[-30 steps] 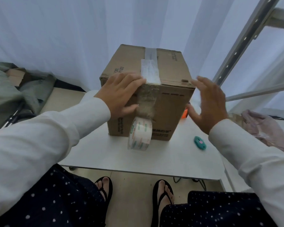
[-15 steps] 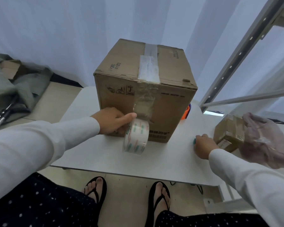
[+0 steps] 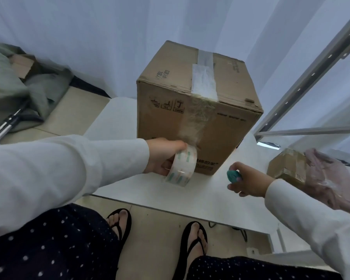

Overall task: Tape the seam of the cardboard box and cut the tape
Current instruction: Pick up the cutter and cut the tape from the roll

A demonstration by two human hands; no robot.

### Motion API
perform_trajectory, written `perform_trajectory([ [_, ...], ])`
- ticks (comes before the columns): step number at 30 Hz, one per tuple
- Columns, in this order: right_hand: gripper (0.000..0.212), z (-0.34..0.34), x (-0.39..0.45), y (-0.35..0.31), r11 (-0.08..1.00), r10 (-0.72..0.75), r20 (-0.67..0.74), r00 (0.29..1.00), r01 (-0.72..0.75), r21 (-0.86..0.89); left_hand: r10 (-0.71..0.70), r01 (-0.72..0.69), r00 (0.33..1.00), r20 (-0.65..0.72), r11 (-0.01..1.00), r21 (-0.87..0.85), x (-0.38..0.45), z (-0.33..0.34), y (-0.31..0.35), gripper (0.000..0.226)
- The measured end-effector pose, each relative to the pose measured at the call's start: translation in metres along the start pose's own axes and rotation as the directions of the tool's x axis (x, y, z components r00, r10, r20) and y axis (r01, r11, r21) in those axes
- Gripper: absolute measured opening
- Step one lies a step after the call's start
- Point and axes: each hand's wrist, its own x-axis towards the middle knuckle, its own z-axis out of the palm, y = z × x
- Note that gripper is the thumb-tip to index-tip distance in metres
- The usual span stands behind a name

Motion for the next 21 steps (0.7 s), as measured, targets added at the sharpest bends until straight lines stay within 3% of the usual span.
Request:
perform_trajectory([
  [2, 0.025, -0.007, -0.021, -0.028, 0.985, -0.157, 0.016, 0.987, 0.156, 0.081, -0.014, 0.014, 1.000, 0.009, 1.000, -0.003, -0.001, 0.003, 0.001, 0.034],
  [6, 0.021, -0.023, -0.043, -0.065, 0.880, -0.447, -0.168, 0.879, 0.466, 0.098, -0.005, 0.005, 1.000, 0.001, 1.000, -0.005, -0.004, 0.007, 0.009, 0.030],
  [8, 0.014, -0.025, -0.045, -0.079, 0.840, -0.507, -0.231, 0.831, 0.536, 0.086, -0.013, 0.013, 1.000, 0.006, 1.000, -0.002, -0.006, 0.006, 0.011, 0.030],
  [12, 0.020, -0.017, -0.049, -0.098, 0.815, -0.498, -0.189, 0.846, 0.532, 0.232, -0.010, 0.010, 1.000, 0.026, 1.000, -0.008, -0.008, 0.005, 0.008, 0.026],
  [17, 0.032, -0.010, -0.045, -0.108, 0.811, -0.585, -0.174, 0.792, 0.567, -0.144, -0.001, 0.001, 0.998, 0.056, 1.000, -0.006, -0.008, 0.000, 0.005, 0.032],
  [21, 0.023, -0.012, -0.038, -0.116, 0.760, -0.632, -0.259, 0.731, 0.518, -0.391, -0.011, 0.012, 0.997, 0.074, 1.000, -0.005, -0.007, -0.004, 0.003, 0.041],
])
